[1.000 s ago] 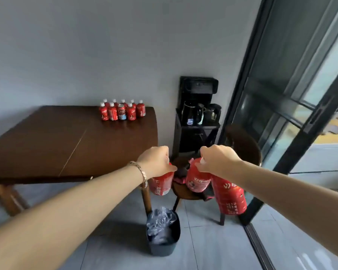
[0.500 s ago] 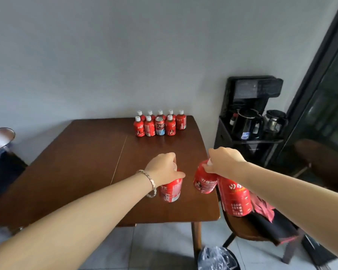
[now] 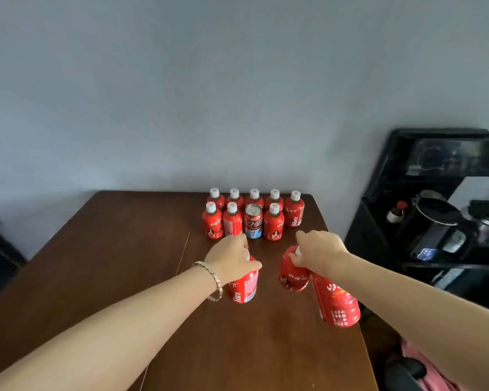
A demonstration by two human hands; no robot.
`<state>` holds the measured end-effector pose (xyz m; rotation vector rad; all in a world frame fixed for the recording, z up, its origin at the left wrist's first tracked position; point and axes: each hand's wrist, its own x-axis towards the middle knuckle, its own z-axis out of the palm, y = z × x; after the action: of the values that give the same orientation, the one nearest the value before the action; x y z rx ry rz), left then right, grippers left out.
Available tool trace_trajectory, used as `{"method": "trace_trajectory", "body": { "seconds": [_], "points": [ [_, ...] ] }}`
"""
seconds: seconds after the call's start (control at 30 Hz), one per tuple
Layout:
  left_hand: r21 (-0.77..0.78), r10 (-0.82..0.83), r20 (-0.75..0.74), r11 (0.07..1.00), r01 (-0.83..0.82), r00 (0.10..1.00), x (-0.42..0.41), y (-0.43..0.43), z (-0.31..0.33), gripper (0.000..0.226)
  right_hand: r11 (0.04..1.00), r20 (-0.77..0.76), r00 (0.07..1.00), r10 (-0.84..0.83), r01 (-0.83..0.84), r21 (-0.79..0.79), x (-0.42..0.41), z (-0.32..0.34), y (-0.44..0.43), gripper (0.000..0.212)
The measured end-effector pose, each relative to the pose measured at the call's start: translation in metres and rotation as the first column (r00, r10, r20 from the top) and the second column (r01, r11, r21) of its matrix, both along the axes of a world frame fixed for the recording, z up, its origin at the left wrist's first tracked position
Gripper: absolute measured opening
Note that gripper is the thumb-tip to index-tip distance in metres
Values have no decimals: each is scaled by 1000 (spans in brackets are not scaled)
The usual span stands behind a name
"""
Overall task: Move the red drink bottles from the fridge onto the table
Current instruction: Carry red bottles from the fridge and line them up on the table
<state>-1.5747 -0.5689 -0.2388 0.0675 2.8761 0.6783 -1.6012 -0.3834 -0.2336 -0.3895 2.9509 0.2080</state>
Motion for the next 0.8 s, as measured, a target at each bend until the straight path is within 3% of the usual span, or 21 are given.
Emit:
{"method": "trace_trajectory", "body": {
  "seconds": [0.3, 0.63, 0.8],
  "points": [
    [-16, 10, -37, 1000, -11, 999, -137, -26, -35, 29, 984, -20, 988, -155, 152, -96, -161, -44, -15, 34],
    [-11, -57, 33, 998, 57, 998, -201, -47, -99, 29, 921, 36, 927, -374, 376, -105, -236, -111, 1, 41],
    [24, -42, 57, 999, 40, 998, -205, -50, -121, 30, 909, 47, 917, -395, 398, -120, -260, -124, 5, 46]
  ]
}}
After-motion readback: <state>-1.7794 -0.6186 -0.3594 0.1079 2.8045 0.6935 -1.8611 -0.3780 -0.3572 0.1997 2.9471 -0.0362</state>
